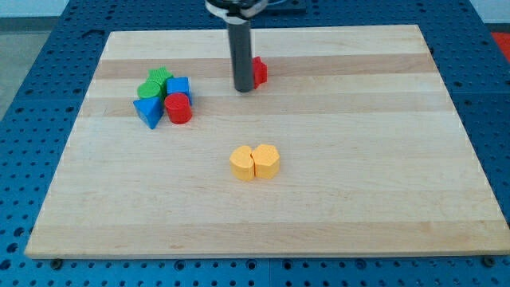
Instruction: Push red star on top of blue cube
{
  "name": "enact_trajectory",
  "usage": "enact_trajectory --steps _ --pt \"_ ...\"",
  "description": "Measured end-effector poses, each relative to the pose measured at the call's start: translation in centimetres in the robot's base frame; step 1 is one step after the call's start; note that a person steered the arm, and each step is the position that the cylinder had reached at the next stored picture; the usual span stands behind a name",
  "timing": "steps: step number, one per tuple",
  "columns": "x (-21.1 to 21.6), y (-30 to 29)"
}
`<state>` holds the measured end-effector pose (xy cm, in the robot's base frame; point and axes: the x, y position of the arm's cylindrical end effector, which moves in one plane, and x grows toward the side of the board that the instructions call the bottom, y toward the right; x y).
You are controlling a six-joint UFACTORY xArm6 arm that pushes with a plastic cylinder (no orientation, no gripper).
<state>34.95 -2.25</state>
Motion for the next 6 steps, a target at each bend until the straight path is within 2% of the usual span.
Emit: enact_trajectory --steps 2,3,4,6 --pt "0.9 5.0" --pt "-0.8 7.0" --pt "-3.9 6.0" --pt "-1.1 -1.6"
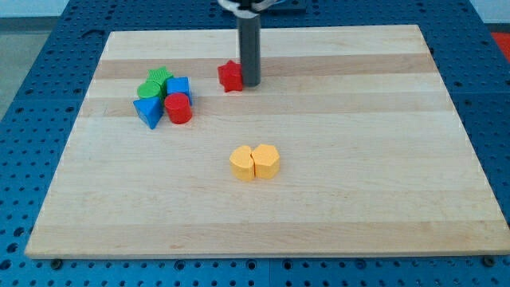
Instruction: Push red star on top of blue cube
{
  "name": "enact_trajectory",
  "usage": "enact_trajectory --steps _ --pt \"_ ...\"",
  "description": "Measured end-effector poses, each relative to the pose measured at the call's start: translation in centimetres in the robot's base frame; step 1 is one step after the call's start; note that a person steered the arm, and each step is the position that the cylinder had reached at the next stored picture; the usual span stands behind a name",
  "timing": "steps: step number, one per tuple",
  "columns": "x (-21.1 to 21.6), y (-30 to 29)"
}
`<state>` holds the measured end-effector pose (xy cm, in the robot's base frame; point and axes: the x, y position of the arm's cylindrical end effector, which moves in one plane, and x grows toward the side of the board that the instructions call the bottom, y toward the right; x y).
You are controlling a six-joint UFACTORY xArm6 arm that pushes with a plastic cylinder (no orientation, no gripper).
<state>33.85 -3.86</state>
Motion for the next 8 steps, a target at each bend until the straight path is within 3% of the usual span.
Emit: enact_trajectory --steps 1,4,8 --pt "0.2 -2.8" --pt "-4.1 -0.5" --pt "-2.1 -6.7"
